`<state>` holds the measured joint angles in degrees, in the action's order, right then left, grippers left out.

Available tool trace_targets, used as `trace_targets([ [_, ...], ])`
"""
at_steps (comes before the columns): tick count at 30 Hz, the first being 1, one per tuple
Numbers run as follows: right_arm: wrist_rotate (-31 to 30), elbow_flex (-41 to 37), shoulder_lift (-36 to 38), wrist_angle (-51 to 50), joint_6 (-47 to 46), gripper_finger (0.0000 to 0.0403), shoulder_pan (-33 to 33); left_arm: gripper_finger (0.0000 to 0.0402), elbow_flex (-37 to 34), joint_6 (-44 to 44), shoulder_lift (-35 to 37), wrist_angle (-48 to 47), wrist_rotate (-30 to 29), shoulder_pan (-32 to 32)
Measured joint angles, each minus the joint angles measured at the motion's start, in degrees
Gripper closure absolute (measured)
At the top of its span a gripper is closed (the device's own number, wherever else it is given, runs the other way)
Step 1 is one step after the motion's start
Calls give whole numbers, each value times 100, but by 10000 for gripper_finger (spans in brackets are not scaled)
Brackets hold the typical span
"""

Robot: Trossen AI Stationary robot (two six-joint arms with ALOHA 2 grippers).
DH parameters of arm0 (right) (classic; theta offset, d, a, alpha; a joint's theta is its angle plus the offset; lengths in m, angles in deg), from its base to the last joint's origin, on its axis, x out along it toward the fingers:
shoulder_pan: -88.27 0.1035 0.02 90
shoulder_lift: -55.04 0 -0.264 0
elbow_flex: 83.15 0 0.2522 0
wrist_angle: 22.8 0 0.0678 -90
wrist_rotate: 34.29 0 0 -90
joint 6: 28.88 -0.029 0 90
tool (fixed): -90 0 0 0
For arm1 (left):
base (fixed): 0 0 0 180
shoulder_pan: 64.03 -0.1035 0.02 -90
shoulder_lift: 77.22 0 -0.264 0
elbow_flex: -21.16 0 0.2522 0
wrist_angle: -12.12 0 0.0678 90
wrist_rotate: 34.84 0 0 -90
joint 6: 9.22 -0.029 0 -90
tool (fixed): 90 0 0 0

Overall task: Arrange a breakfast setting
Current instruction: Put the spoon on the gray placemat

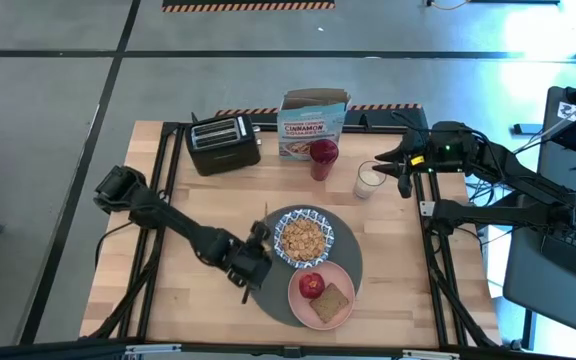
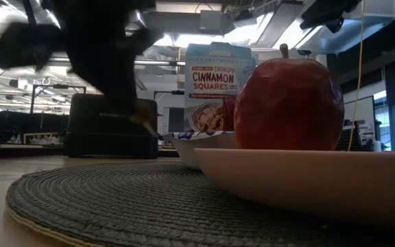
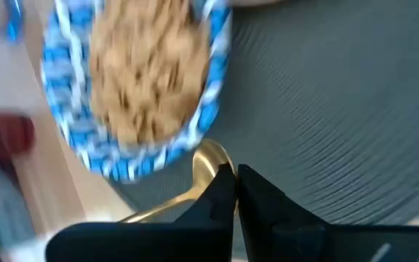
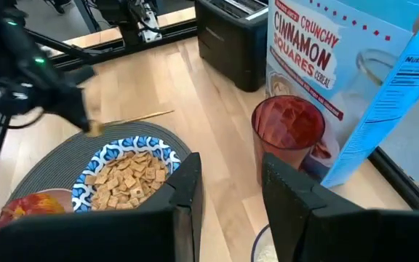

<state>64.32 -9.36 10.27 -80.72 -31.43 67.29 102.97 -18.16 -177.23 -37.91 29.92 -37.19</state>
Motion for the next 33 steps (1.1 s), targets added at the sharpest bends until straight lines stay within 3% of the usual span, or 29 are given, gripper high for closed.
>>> trace_targets([
  [5,-77,0,0,-21,-4,309,-1,401,-457,119,-2,418,288,-323],
  [13,-161,0,0,-20,-4,309,-2,401,-574,82,-2,1052,349,-450],
  [20,-247,0,0,-48,0,309,-7,401,-575,64,-138,1073,996,-375],
  [33,-287,0,0,-144,-2,309,-6,401,-574,66,-283,1288,1244,-295],
])
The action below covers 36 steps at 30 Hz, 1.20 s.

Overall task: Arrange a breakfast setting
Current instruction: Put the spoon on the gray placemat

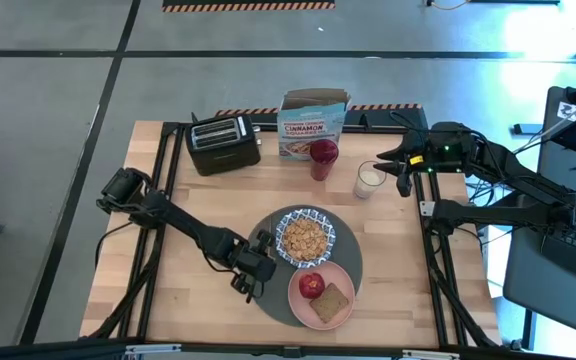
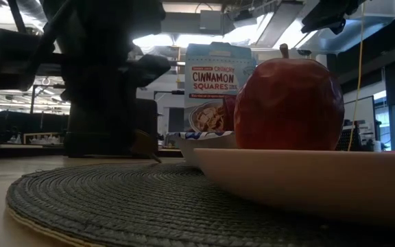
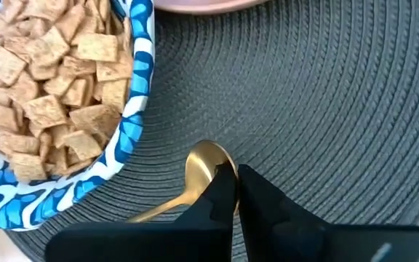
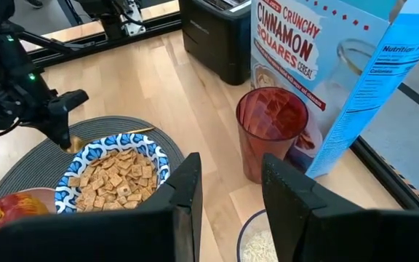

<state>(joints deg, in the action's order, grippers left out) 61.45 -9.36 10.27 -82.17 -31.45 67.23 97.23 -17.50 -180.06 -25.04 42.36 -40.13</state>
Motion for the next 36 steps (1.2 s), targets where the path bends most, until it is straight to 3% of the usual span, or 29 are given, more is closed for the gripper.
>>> trace_targets([
  [32,53,0,0,2,-188,309,6,383,-280,52,-3,426,160,-111],
  [36,55,0,0,2,-190,309,6,366,-280,30,-3,426,176,-119],
])
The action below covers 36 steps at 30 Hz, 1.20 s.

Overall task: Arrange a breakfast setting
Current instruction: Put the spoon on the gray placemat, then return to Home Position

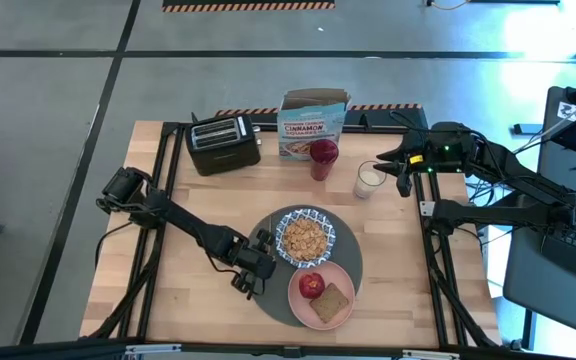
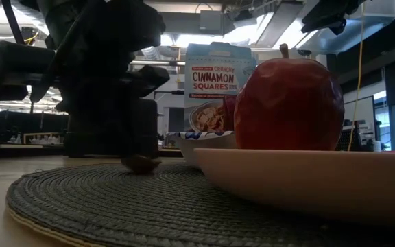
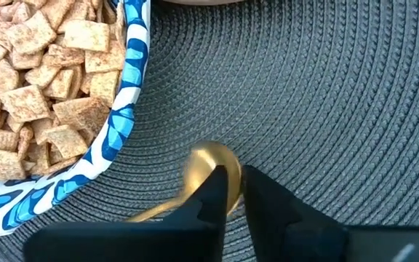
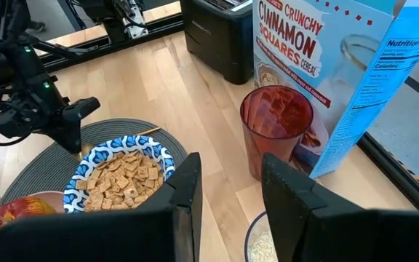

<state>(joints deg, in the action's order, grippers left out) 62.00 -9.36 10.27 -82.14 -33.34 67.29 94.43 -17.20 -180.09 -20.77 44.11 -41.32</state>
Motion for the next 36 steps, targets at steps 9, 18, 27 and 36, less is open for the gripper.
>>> trace_targets([
  [9,2,0,0,0,-1,309,0,289,0,34,0,-14,-33,-10],
  [18,101,0,2,6,-22,309,-2,282,290,251,276,-784,-211,-4],
  [27,701,0,0,893,127,309,-7,284,1547,1047,1685,-1553,-383,-618],
  [36,2090,4,2,3929,1517,309,-2,284,3080,1669,2525,-710,-1105,-1729],
])
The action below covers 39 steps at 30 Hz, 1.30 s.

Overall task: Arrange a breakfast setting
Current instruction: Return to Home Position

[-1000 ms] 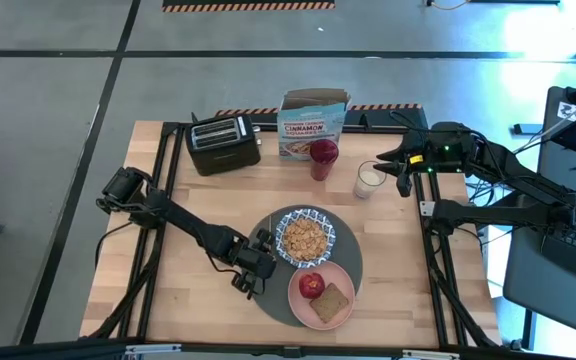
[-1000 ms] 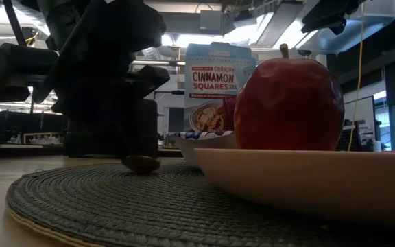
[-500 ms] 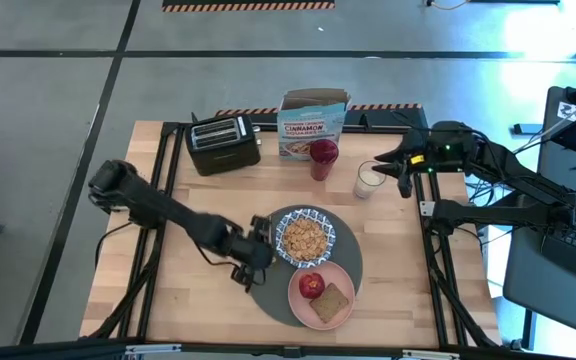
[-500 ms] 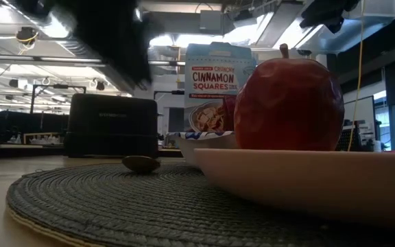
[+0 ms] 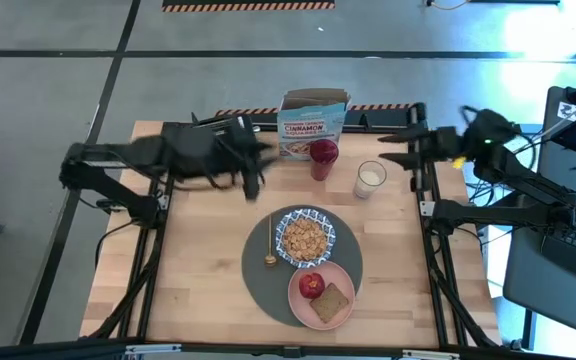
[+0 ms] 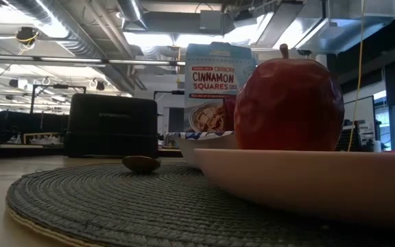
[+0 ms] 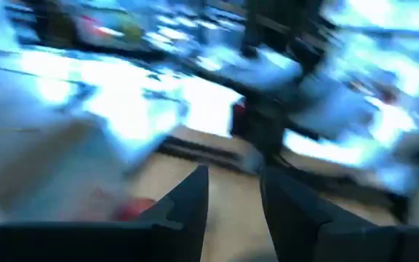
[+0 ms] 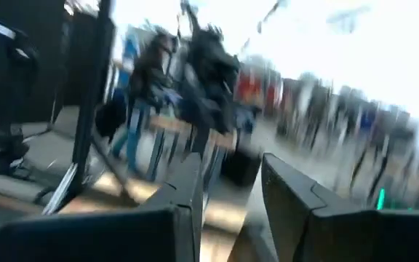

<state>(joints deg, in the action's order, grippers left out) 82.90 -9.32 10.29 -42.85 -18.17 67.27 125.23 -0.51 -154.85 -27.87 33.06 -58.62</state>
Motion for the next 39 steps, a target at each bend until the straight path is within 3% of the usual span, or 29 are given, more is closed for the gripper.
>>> trace_targets([
  [3,133,0,0,940,208,309,0,285,504,224,84,-10,-797,-136],
  [6,45,0,0,1846,26,309,-1,285,973,500,107,35,-1049,-203],
  [8,38,1,0,2454,26,309,-4,285,1258,347,107,26,-858,-222],
  [12,25,2,163,3456,72,309,-4,285,1687,-434,103,59,171,-318],
  [16,-459,4,889,3013,769,309,-4,285,1725,-896,344,36,392,-316],
  [19,-1434,4,1701,1837,1460,309,-4,285,1516,-947,835,15,373,-316],
  [23,-2148,4,2690,911,1457,309,-4,285,882,-942,1655,180,214,-316],
  [27,-2286,9,3386,260,875,309,-4,285,-177,-831,2561,632,42,-316],
  [33,-2184,-167,3799,-1177,242,309,-4,285,-2245,-455,3876,1764,-146,-316],
  [39,-2311,-626,4397,-1127,20,309,-3,285,-4183,243,5236,2768,-268,-316],
])
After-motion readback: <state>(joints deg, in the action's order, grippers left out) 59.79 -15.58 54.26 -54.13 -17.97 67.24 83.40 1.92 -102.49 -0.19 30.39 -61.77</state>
